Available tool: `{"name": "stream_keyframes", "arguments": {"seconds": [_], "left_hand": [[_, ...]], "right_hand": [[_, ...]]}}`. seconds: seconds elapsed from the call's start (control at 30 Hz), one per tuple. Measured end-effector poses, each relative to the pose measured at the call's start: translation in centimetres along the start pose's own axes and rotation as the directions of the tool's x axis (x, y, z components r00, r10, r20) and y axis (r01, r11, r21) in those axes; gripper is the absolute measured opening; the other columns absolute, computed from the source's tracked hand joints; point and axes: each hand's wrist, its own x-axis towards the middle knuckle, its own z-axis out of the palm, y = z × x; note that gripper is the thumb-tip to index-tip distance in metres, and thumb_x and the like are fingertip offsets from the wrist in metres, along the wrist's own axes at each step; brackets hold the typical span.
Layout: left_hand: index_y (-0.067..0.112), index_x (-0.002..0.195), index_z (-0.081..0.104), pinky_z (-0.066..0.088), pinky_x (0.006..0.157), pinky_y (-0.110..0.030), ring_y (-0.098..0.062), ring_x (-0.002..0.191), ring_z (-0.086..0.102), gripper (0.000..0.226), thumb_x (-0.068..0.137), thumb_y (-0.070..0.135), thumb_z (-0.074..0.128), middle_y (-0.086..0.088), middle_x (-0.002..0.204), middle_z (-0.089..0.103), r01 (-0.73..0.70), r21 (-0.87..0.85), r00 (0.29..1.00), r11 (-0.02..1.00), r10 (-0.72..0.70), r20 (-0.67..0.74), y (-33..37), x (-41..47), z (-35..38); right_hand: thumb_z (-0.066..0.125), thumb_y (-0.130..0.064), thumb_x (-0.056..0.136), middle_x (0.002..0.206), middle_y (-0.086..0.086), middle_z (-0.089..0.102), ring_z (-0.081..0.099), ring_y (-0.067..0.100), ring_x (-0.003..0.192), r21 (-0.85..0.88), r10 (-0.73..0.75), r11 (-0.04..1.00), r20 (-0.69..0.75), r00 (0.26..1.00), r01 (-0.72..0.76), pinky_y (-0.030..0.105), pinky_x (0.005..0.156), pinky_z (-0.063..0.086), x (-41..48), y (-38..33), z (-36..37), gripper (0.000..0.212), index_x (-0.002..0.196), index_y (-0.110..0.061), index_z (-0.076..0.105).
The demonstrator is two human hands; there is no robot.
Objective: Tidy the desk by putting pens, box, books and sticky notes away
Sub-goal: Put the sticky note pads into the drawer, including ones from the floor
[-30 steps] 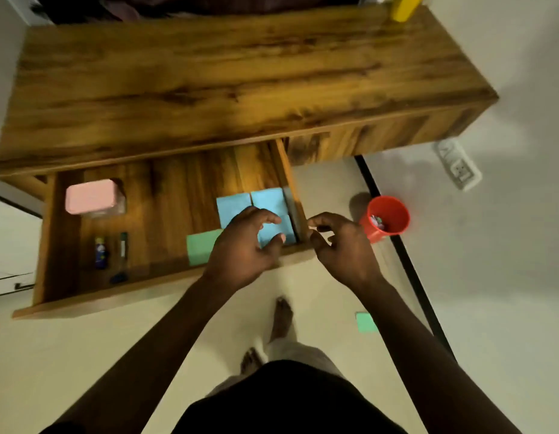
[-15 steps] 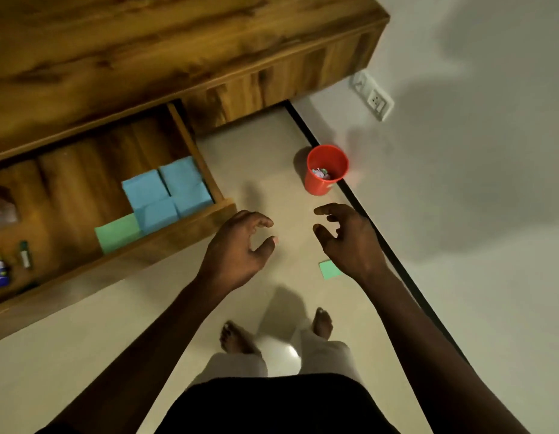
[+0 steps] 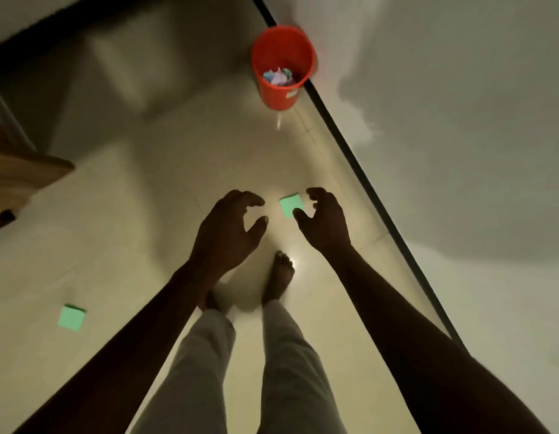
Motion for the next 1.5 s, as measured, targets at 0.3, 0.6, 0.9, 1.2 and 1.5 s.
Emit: {"name": "stream_keyframes", "arguments": {"seconds": [0.3,0.6,0.9,1.2,1.5], "left_hand": [[0.029,0.125,0.058,0.057,0.082,-0.029,-0.008,0.106,0.061,0.036,0.093,0.041,0.066,0.01,0.124,0.06,0.033,0.025,0.996,0.999,-0.035,0.083,-8.1,8.5,15.6],[0.027,0.128,0.057,0.054,0.083,-0.025,-0.006,0.105,0.061,0.038,0.094,0.042,0.064,0.009,0.124,0.061,-0.023,0.129,0.992,0.991,0.008,0.123,-20.7,14.6,26.9],[0.031,0.125,0.058,0.057,0.08,-0.03,-0.004,0.101,0.06,0.035,0.093,0.043,0.063,0.012,0.121,0.059,-0.028,0.122,0.99,0.992,0.011,0.139,-27.1,17.5,31.2],[0.03,0.127,0.056,0.055,0.085,-0.029,-0.006,0.108,0.059,0.036,0.093,0.042,0.064,0.014,0.123,0.059,-0.019,0.117,0.993,0.993,0.006,0.114,-26.7,16.5,28.6],[0.03,0.123,0.058,0.057,0.084,-0.038,-0.01,0.107,0.06,0.033,0.092,0.041,0.064,0.009,0.119,0.06,0.122,0.04,0.992,0.992,-0.121,-0.033,-21.3,10.3,17.9]], "right_hand": [[0.078,-0.042,0.084,0.135,0.008,0.052,0.057,0.026,0.122,-0.061,0.2,0.979,0.145,0.969,-0.193,0.039,0.098,0.048,14.5,15.9,11.6,0.08,0.147,-0.014,0.039],[0.085,-0.04,0.077,0.135,0.014,0.047,0.057,0.038,0.121,-0.156,0.207,0.969,0.093,0.974,-0.192,0.045,0.094,0.052,28.3,27.5,25.8,0.088,0.143,-0.006,0.036],[0.089,-0.046,0.066,0.135,0.008,0.044,0.046,0.033,0.125,-0.258,0.304,0.905,-0.159,0.939,-0.337,0.05,0.085,0.051,32.2,32.9,33.5,0.1,0.143,-0.012,0.034],[0.075,-0.039,0.085,0.122,0.012,0.057,0.053,0.035,0.118,-0.233,0.376,0.899,-0.024,0.926,-0.37,0.04,0.087,0.049,30.7,33.6,31.9,0.034,0.111,-0.018,0.07],[0.075,-0.027,0.079,0.092,-0.001,0.073,0.07,0.023,0.086,0.156,0.178,0.971,0.039,0.983,-0.182,0.033,0.072,0.057,18.1,20.7,25.1,0.015,0.084,-0.021,0.061]]}}
